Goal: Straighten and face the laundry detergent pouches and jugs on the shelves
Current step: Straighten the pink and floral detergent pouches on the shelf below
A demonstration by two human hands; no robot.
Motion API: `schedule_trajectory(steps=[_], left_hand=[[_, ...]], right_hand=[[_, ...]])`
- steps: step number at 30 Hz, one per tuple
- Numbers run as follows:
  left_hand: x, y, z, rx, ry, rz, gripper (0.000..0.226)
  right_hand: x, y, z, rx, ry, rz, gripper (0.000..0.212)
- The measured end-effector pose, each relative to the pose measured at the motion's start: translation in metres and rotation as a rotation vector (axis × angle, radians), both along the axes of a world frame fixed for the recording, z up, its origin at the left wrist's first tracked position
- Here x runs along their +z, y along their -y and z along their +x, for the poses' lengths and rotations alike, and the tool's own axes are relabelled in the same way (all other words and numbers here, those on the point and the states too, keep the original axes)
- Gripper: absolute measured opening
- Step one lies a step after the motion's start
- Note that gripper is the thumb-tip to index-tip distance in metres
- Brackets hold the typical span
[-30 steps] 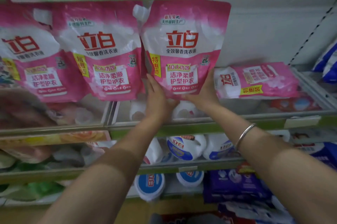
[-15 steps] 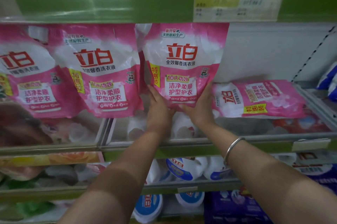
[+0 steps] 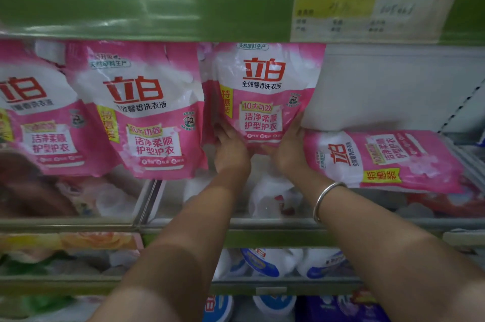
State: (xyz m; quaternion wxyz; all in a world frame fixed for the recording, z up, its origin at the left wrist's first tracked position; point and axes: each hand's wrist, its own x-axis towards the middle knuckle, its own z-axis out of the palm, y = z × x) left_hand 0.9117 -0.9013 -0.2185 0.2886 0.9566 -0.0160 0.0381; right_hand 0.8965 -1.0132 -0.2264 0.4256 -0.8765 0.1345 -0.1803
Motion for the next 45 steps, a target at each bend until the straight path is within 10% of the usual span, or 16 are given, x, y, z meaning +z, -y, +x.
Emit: schedule_trajectory(steps=[16,20,27,34,45], left_hand=[[0.015,0.014,-0.038,0.003,-0.138,-0.137,0.104],[0.018,0.046,-0.079,-0.065,-0.236,-0.197,0.062],[0.025,0.097,-0.091,-0.096,-0.636,-0.587,0.046],[0.028,0.112,-0.101,-0.042,-0.690,-0.850,0.026],[0.113,0.071,-0.114,-0.364,-0.202,-0.837,0.011]], right_hand=[[0.030,0.016,-0.018,0.100,-0.120,0.140,0.117],[0.040,0.053,-0.046,0.082,-0.125,-0.277,0.046],[0.035,0.109,-0.110,0.043,-0.630,-0.720,0.051],[0.023,0.094,-0.148,0.030,-0.525,-0.678,0.043],[0.052,0.066,-0.174,-0.088,0.158,-0.149,0.024]])
